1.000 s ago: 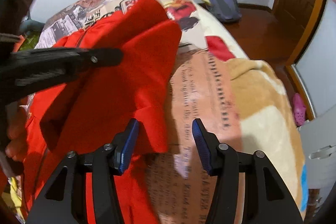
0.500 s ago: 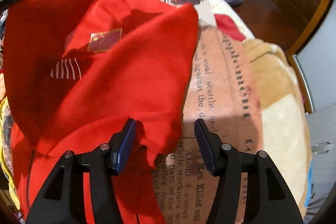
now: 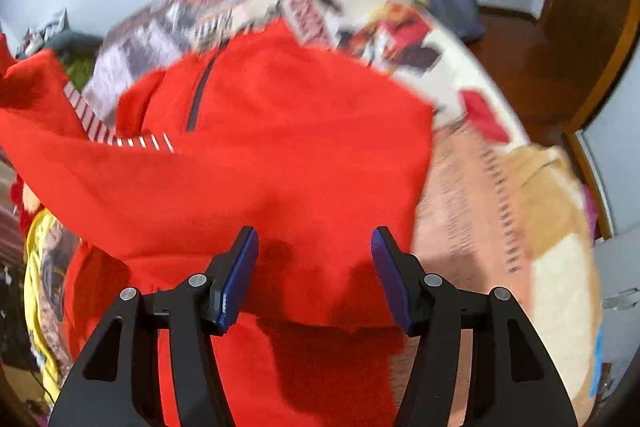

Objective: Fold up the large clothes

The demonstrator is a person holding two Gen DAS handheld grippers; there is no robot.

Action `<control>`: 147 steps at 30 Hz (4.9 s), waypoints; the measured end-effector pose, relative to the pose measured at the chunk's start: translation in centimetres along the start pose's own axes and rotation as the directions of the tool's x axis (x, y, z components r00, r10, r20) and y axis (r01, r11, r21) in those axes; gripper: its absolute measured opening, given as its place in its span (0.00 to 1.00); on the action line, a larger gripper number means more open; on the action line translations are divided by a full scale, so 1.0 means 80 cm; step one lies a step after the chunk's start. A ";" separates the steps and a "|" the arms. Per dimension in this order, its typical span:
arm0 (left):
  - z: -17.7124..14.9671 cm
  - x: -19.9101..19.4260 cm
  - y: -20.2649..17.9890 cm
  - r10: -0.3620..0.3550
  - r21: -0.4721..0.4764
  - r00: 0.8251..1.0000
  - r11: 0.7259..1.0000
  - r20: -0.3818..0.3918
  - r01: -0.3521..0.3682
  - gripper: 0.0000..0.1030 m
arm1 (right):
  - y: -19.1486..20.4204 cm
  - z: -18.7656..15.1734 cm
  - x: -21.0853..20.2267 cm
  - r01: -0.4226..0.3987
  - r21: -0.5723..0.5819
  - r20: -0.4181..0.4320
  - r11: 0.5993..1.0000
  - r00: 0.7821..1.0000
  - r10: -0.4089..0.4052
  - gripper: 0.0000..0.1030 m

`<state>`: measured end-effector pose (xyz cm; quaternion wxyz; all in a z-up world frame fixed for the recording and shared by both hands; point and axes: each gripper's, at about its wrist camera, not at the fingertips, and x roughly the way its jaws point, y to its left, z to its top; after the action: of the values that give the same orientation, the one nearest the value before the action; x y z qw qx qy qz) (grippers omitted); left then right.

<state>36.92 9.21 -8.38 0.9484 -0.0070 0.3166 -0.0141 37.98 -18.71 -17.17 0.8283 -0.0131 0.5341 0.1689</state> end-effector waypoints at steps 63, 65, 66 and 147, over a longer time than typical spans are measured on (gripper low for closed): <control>-0.137 0.097 0.202 0.138 -0.227 0.927 0.947 -0.349 -0.227 0.02 | 0.020 -0.041 0.043 0.043 -0.068 -0.034 0.997 0.998 -0.046 0.65; -0.134 0.094 0.210 0.119 -0.262 0.936 0.941 -0.331 -0.212 0.02 | 0.020 -0.041 0.042 0.043 -0.067 -0.033 0.997 0.998 -0.045 0.65; -0.135 0.095 0.212 0.113 -0.269 0.936 0.940 -0.333 -0.209 0.02 | 0.020 -0.041 0.043 0.042 -0.067 -0.033 0.997 0.998 -0.045 0.65; 0.000 0.154 0.026 -0.017 0.022 0.975 1.000 -0.219 0.023 0.02 | 0.080 0.152 -0.019 -0.176 -0.270 0.165 0.947 0.960 0.226 0.10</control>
<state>46.78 10.94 -15.83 0.9075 0.0028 0.4190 -0.0280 46.27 -10.64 -9.57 0.8461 -0.0472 0.4237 0.3198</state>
